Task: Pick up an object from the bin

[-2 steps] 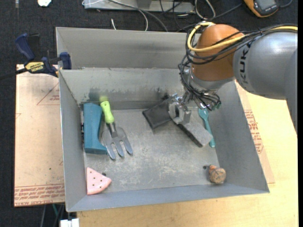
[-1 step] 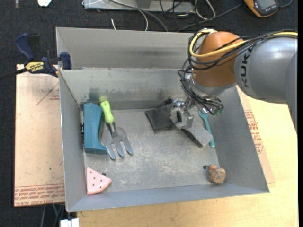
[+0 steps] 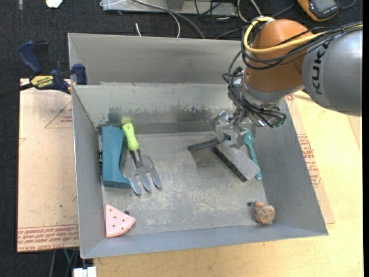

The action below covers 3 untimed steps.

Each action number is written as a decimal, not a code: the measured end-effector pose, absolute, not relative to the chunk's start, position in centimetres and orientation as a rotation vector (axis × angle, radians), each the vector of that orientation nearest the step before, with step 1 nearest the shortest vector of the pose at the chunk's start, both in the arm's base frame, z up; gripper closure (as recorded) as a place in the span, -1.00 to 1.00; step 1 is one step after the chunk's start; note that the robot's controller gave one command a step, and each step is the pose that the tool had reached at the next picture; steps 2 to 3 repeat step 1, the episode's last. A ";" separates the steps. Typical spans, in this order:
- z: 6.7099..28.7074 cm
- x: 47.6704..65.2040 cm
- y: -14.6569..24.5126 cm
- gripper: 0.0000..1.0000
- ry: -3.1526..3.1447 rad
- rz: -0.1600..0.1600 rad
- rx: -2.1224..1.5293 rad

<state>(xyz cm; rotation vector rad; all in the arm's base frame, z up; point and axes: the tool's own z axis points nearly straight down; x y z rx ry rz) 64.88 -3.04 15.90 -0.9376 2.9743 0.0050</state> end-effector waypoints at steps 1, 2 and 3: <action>20.3 64.1 -3.3 1.00 2.858 0.006 -1.254; 20.3 64.1 -3.3 1.00 2.858 0.006 -1.254; 20.3 64.1 -3.3 1.00 2.858 0.006 -1.254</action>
Offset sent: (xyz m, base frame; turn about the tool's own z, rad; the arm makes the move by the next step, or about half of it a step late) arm 0.0014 -0.0125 0.2022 -0.1803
